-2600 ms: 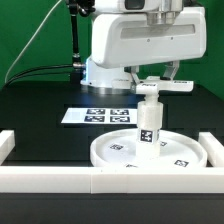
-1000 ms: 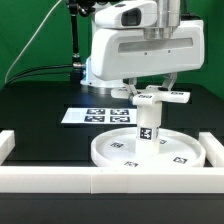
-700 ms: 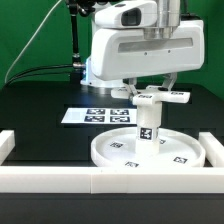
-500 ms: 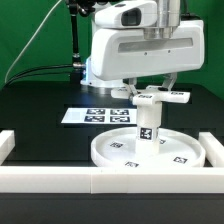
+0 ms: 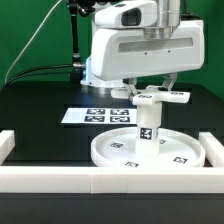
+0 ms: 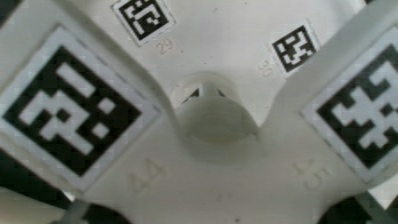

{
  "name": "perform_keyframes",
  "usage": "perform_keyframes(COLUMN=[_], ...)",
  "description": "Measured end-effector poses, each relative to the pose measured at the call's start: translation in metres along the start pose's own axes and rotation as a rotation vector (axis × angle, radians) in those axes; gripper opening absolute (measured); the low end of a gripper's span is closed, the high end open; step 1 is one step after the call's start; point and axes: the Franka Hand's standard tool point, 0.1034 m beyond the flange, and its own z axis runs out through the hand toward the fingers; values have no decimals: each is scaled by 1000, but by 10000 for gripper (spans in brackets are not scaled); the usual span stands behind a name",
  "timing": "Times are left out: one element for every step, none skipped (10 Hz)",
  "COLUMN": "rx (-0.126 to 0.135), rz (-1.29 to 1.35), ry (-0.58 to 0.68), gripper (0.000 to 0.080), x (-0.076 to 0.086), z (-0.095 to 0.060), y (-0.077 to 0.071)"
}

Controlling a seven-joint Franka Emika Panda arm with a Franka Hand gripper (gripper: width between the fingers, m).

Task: Assemble round table

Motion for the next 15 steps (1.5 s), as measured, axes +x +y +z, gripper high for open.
perform_keyframes(rx=[0,0,3,10,23,36,39,46,55,59,63,75,93,104,109], rz=[3,22,71,169,273,385,492,606,722,819,982,1108,1234,1362,1462], ry=[0,0,4,10,14,17,15,26,38,50,77,79,76,83,81], gripper=[452,451,451,452,452,452,451,452,452,451,452,452,452,452,451], x=[0,0,1,1,1,1,1,3,3,4,6,6,6,7,7], z=[0,0,0,0,0,1,1,1,1,1,1,2,2,2,2], y=[0,0,0,0,0,0,0,0,0,1,0,-1,0,-1,-1])
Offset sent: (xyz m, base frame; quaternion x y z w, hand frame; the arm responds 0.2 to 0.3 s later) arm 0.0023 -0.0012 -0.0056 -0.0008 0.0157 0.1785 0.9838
